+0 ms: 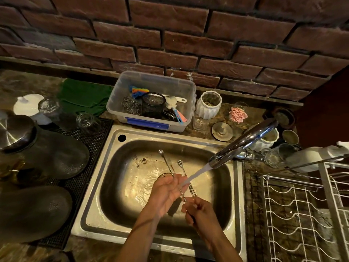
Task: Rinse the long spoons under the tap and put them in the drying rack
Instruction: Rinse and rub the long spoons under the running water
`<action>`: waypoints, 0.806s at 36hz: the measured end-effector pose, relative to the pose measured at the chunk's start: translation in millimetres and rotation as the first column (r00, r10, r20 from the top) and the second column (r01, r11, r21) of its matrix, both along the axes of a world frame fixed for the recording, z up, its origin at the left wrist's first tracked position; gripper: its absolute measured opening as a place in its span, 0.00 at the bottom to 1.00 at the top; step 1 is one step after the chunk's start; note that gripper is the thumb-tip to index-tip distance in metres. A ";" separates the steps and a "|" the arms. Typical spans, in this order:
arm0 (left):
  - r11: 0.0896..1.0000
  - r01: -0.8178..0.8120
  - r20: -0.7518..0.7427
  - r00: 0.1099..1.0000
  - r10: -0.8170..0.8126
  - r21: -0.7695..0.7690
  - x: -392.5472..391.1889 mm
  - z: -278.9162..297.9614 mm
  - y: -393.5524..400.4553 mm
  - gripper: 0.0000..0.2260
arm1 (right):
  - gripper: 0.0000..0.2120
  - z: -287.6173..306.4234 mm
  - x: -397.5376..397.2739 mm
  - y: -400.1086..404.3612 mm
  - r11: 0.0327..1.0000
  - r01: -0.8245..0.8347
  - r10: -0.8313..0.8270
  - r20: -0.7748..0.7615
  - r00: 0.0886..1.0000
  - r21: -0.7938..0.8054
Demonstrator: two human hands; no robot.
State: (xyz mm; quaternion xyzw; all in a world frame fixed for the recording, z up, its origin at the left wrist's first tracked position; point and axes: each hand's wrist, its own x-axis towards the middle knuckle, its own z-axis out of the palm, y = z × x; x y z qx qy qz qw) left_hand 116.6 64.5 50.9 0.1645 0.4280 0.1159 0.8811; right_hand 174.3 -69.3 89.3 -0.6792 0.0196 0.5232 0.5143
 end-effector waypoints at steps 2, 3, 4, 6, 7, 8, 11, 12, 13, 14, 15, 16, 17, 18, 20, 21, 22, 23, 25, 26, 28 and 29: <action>1.000 -0.005 0.018 1.000 0.005 -0.013 -1.2 -3.2 -1.4 0.07 | 0.10 -0.6 -1.2 -4.9 1.000 -0.021 0.022 0.010 1.000 -0.018; 1.000 -0.005 0.026 1.000 0.006 -0.018 -2.0 -5.0 -2.4 0.08 | 0.11 -0.5 -1.6 -7.0 0.999 -0.026 0.026 0.014 1.000 -0.026; 1.000 -0.002 0.036 0.999 0.003 -0.021 -2.6 -6.3 -3.7 0.10 | 0.10 -0.3 -1.9 -8.7 0.999 -0.024 0.025 0.015 1.000 -0.032; 1.000 0.018 0.040 0.999 -0.017 -0.019 -4.0 -8.3 -5.8 0.12 | 0.10 -0.6 -2.6 -12.1 0.999 -0.010 0.010 0.006 1.000 -0.053; 1.000 0.024 0.035 0.999 -0.024 -0.013 -4.8 -9.7 -6.2 0.12 | 0.10 -0.8 -3.2 -14.0 0.998 0.000 0.000 0.000 1.000 -0.062; 1.000 0.028 0.030 0.999 -0.028 -0.006 -5.4 -11.2 -6.0 0.12 | 0.10 -0.8 -3.9 -16.2 0.998 0.012 -0.012 -0.009 1.000 -0.065; 1.000 0.030 0.024 0.999 -0.030 0.002 -5.5 -13.4 -2.4 0.09 | 0.10 -0.4 -5.9 -23.6 0.998 0.035 -0.037 -0.045 0.998 -0.050; 1.000 0.028 0.023 0.999 -0.028 -0.006 -5.4 -13.8 -1.4 0.09 | 0.09 -0.4 -6.6 -26.1 0.998 0.039 -0.041 -0.053 0.998 -0.040; 1.000 0.026 0.022 0.999 -0.026 -0.013 -5.4 -14.1 -0.6 0.09 | 0.09 -0.1 -7.1 -28.3 0.999 0.043 -0.045 -0.059 0.997 -0.030; 1.000 0.028 0.016 0.999 -0.028 -0.012 -5.4 -14.3 0.0 0.09 | 0.09 0.3 -7.8 -29.9 0.999 0.049 -0.050 -0.068 0.996 -0.021; 0.999 0.032 0.007 0.999 -0.032 -0.004 -5.6 -14.6 0.9 0.09 | 0.09 0.8 -8.2 -31.0 0.998 0.058 -0.059 -0.082 0.995 -0.013; 0.999 0.033 -0.003 0.999 -0.033 0.003 -5.4 -15.2 2.1 0.09 | 0.08 1.7 -8.4 -31.8 0.998 0.069 -0.069 -0.096 0.993 -0.005; 1.000 0.029 -0.015 0.999 -0.029 0.004 -5.1 -16.5 3.4 0.09 | 0.08 2.8 -8.5 -32.2 0.997 0.080 -0.079 -0.108 0.991 0.003; 1.000 0.022 -0.031 0.999 -0.022 -0.001 -4.7 -18.0 4.7 0.09 | 0.07 4.0 -8.6 -32.4 0.996 0.088 -0.086 -0.120 0.989 0.009; 1.000 0.011 -0.071 0.997 -0.012 -0.012 -3.9 -20.9 6.3 0.08 | 0.06 5.6 -8.7 -31.9 0.996 0.088 -0.085 -0.139 0.987 0.012; 1.000 0.009 -0.092 0.996 -0.011 -0.016 -3.3 -21.8 6.9 0.08 | 0.06 6.0 -8.5 -31.5 0.997 0.080 -0.079 -0.146 0.986 0.006; 1.000 0.011 -0.108 0.994 -0.013 -0.019 -2.8 -22.1 6.7 0.08 | 0.06 5.7 -8.1 -30.9 0.998 0.065 -0.066 -0.151 0.986 -0.007; 1.000 0.012 -0.120 0.993 -0.015 -0.026 -2.2 -22.5 5.9 0.08 | 0.06 4.7 -7.4 -30.5 0.999 0.044 -0.048 -0.153 0.987 -0.027; 0.999 0.008 -0.152 0.988 -0.015 -0.043 -1.8 -24.4 3.0 0.09 | 0.06 1.4 -5.8 -29.2 0.997 -0.011 -0.002 -0.153 0.988 -0.078; 0.999 0.012 -0.168 0.986 -0.020 -0.049 -1.6 -25.2 1.6 0.09 | 0.06 -0.3 -5.0 -28.1 0.994 -0.041 0.026 -0.149 0.989 -0.097; 0.998 0.034 -0.185 0.982 -0.045 -0.061 -1.3 -26.9 -1.1 0.09 | 0.06 -4.3 -2.9 -25.6 0.988 -0.097 0.082 -0.126 0.989 -0.119; 0.997 0.043 -0.183 0.982 -0.054 -0.067 -0.5 -27.8 -2.8 0.08 | 0.06 -7.1 -1.5 -24.0 0.984 -0.124 0.111 -0.104 0.988 -0.130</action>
